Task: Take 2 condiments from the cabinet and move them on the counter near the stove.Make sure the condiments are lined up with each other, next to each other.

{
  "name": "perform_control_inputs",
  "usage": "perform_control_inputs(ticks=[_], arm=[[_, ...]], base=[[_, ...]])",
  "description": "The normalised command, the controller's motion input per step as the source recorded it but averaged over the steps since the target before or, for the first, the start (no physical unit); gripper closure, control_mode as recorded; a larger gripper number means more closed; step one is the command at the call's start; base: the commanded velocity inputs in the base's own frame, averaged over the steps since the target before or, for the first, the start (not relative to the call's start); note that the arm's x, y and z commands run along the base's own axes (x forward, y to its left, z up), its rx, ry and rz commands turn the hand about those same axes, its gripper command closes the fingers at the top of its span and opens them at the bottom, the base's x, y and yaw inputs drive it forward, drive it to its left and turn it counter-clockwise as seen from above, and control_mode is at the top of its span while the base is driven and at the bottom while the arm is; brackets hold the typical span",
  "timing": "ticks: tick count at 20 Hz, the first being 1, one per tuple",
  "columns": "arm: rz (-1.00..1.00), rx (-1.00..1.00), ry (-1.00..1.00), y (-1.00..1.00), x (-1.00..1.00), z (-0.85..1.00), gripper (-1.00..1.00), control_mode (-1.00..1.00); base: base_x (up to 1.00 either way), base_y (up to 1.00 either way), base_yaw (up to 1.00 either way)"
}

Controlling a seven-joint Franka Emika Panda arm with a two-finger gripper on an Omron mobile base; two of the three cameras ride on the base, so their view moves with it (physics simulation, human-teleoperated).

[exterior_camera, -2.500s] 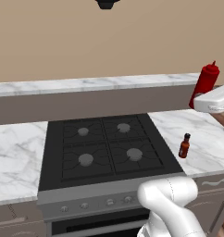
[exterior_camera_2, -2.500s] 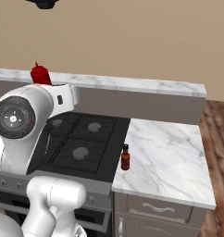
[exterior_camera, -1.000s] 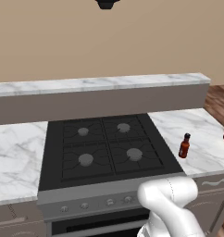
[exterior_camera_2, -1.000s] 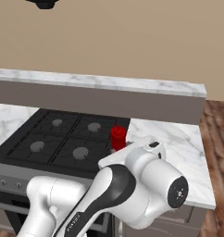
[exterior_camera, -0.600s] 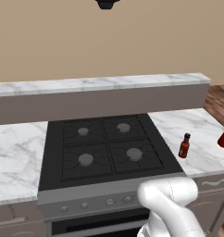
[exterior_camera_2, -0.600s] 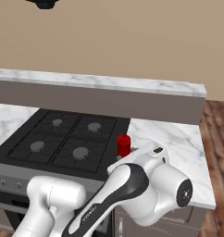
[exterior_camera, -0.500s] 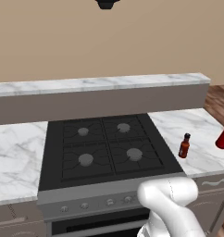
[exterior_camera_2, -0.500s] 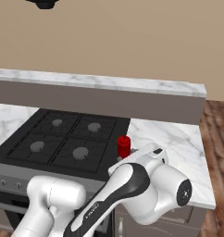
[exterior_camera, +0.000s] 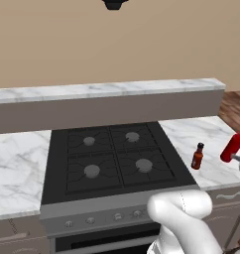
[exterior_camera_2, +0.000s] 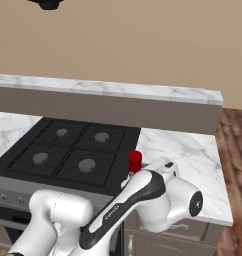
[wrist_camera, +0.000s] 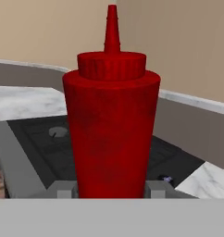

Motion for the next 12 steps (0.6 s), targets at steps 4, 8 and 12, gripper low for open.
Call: perform_control_inputs(ticks=[4, 8, 12], arm=[[0.00, 0.00, 0.01, -0.07, 0.30, -0.46, 1.00, -1.00], [0.00, 0.00, 0.04, -0.08, 0.25, -0.47, 1.00, -1.00], [0.00, 0.00, 0.03, -0.04, 0.24, -0.37, 1.00, -1.00]], base=[[0.00, 0.00, 0.00], [0.00, 0.00, 0.00], [0.00, 0.00, 0.00]])
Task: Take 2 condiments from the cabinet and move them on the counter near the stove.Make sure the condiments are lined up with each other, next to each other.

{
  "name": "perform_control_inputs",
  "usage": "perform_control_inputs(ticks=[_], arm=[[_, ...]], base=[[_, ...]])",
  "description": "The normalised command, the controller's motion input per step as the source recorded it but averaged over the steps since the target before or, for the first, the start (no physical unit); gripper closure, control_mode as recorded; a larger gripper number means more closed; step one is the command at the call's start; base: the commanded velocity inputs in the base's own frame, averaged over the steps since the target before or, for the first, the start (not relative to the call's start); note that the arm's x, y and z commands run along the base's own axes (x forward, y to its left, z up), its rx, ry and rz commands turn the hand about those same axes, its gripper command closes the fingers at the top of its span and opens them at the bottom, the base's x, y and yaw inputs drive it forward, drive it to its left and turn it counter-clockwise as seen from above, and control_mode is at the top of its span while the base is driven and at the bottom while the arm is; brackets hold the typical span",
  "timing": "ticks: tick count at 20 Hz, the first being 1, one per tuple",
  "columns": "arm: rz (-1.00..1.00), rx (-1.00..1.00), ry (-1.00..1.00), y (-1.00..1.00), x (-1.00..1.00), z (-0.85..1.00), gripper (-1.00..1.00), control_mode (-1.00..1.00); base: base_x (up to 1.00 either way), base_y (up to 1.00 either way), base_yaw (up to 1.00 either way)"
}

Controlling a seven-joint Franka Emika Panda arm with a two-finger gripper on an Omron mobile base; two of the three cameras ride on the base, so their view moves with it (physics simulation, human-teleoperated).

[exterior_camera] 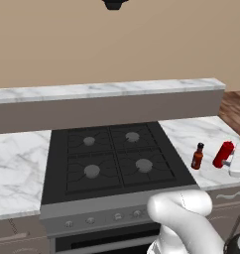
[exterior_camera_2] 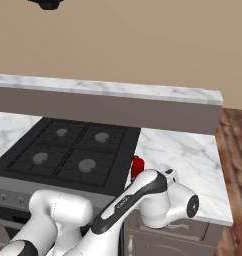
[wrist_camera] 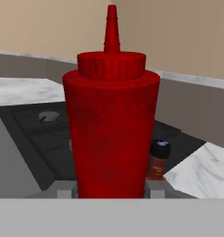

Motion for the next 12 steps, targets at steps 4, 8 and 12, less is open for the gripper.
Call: perform_control_inputs(ticks=[4, 8, 12], arm=[[0.00, 0.00, 0.00, 0.00, 0.18, -0.34, 1.00, -1.00], [0.00, -0.01, 0.00, 0.00, 0.17, -0.33, 1.00, -1.00], [0.00, -0.03, 0.00, 0.00, 0.17, -0.31, 1.00, -1.00]], base=[[0.00, 0.00, 0.00], [0.00, 0.00, 0.00], [0.00, 0.00, 0.00]])
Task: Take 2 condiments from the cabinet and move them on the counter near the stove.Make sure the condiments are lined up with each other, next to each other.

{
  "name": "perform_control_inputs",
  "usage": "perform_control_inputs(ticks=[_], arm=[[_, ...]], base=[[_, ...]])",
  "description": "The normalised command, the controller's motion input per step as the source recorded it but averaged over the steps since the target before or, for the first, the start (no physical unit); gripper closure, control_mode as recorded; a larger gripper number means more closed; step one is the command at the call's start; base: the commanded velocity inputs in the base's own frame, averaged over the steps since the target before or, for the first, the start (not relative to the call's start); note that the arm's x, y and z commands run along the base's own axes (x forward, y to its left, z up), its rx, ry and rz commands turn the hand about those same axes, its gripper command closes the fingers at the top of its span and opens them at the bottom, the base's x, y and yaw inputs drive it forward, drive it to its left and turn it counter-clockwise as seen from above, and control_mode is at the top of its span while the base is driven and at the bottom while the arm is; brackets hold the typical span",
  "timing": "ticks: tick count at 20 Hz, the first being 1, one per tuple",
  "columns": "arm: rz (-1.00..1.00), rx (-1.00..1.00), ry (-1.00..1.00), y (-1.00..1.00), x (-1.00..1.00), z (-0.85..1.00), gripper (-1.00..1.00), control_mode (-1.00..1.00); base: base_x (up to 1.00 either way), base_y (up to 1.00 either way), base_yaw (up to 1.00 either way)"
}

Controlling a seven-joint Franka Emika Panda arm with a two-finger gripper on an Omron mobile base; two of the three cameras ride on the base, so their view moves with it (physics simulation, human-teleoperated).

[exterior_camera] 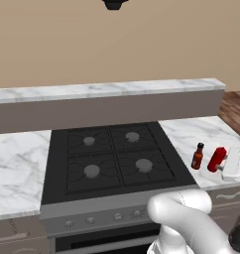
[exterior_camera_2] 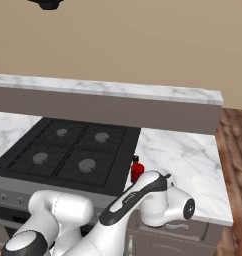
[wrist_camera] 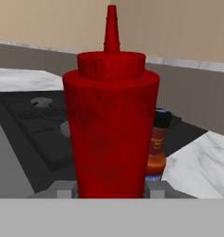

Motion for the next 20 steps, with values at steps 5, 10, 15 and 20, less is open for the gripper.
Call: perform_control_inputs(ticks=[5, 10, 15, 20], arm=[[0.00, -0.03, 0.05, 0.00, 0.14, -0.24, 1.00, -1.00], [0.00, 0.00, 0.01, 0.00, 0.05, -0.19, 1.00, -1.00], [0.00, 0.00, -0.02, 0.00, 0.02, -0.17, 1.00, -1.00], [0.00, 0.00, -0.02, 0.00, 0.10, -0.11, 1.00, -1.00]], base=[[0.00, 0.00, 0.00], [0.00, 0.00, 0.00], [0.00, 0.00, 0.00], [0.00, 0.00, 0.00]])
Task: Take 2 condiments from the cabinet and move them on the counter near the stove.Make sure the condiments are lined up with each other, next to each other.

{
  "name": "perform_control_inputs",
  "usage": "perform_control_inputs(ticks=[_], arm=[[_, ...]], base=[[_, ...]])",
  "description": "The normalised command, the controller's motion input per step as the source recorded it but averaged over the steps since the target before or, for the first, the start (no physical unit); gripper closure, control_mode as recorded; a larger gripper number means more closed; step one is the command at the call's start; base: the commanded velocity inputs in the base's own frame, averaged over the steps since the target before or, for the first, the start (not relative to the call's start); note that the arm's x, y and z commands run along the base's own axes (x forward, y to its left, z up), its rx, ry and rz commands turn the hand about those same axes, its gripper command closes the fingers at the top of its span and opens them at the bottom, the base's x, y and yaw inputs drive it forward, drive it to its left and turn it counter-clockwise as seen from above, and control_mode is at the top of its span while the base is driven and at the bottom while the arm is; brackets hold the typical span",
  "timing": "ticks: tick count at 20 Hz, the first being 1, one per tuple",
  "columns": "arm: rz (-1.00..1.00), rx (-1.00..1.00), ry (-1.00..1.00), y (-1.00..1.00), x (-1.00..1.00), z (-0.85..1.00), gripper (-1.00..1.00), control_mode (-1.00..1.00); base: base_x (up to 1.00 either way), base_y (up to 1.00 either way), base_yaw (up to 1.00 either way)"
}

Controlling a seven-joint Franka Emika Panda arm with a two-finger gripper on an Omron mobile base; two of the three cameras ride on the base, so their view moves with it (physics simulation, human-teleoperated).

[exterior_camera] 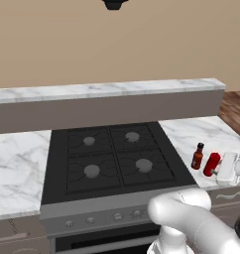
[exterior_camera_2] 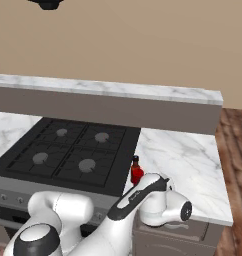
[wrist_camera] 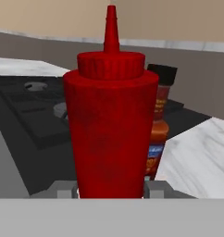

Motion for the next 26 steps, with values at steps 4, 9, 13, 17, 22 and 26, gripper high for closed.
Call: perform_control_inputs(ticks=[4, 9, 13, 17, 22, 26], arm=[[0.00, 0.00, 0.00, -0.02, 0.19, 0.00, 1.00, -1.00], [0.00, 0.00, 0.00, -0.03, 0.18, -0.01, 1.00, -1.00], [0.00, 0.00, 0.00, -0.02, 0.15, -0.05, 1.00, -1.00], [0.00, 0.00, 0.00, -0.07, 0.12, -0.10, 1.00, -1.00], [0.00, 0.00, 0.00, -0.06, 0.08, -0.11, 1.00, -1.00], [0.00, 0.00, 0.00, 0.00, 0.03, -0.12, 1.00, -1.00]], base=[[0.00, 0.00, 0.00], [0.00, 0.00, 0.00], [0.00, 0.00, 0.00], [0.00, 0.00, 0.00], [0.00, 0.00, 0.00], [0.00, 0.00, 0.00]])
